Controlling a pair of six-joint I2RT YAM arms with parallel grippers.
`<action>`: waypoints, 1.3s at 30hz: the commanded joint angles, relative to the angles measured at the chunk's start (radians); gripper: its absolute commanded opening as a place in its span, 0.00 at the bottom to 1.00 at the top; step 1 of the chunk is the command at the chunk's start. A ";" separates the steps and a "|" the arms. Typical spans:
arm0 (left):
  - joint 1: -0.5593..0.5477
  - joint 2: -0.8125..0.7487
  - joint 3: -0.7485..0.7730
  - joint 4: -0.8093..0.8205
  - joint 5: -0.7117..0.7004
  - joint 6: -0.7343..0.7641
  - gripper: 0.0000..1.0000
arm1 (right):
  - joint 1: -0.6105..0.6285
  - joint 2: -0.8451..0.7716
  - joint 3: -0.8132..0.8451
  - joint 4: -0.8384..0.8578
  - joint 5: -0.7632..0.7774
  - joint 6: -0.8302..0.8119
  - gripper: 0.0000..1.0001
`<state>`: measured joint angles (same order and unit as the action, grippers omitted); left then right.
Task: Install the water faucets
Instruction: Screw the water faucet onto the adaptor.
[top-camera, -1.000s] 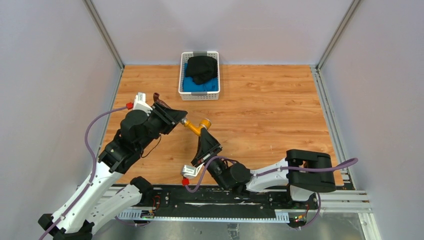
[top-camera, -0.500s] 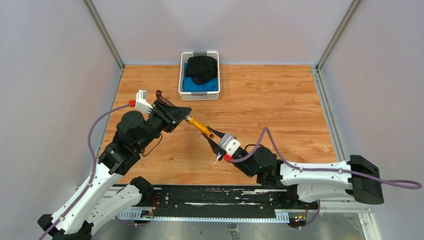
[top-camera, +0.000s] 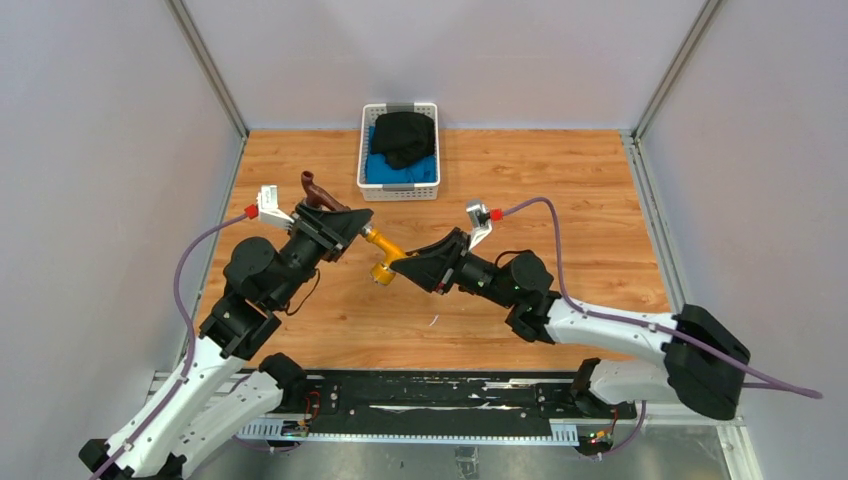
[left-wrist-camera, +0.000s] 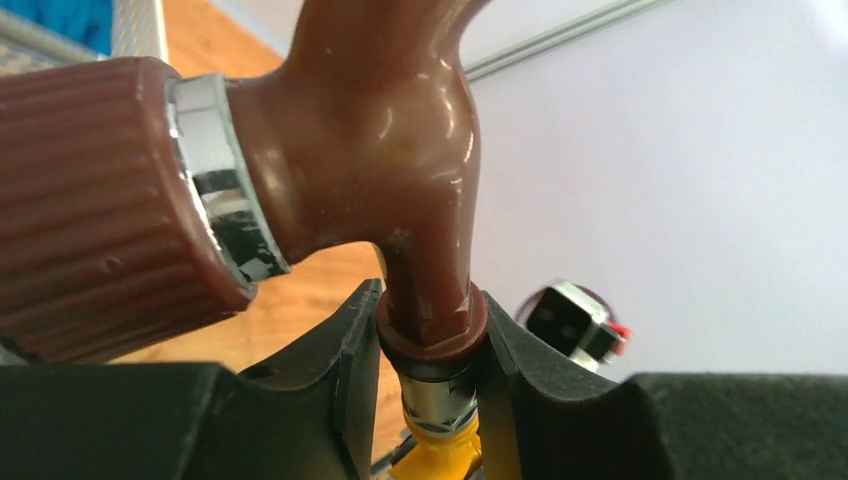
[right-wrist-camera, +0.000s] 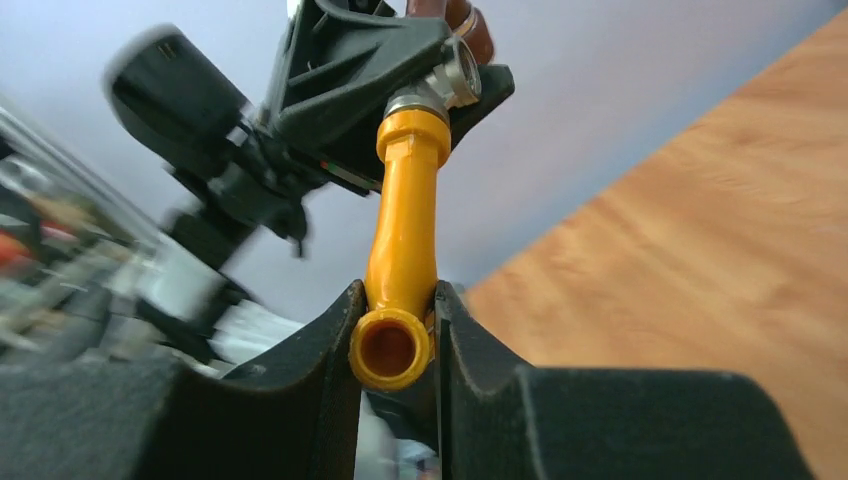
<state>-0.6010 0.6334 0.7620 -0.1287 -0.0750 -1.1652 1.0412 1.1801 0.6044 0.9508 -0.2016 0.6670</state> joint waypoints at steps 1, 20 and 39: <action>-0.006 -0.037 -0.051 0.188 0.056 0.042 0.00 | -0.037 0.151 0.003 0.447 -0.221 0.605 0.00; -0.005 -0.134 0.046 -0.211 -0.203 0.012 0.00 | -0.038 -0.352 0.093 -0.801 0.207 -0.263 0.78; -0.006 0.026 0.127 -0.259 -0.128 0.007 0.00 | 0.623 0.223 -0.003 0.414 1.062 -2.349 0.84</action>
<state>-0.6056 0.6674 0.8577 -0.4362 -0.2115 -1.1522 1.6508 1.2648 0.6033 0.8165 0.7990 -1.2556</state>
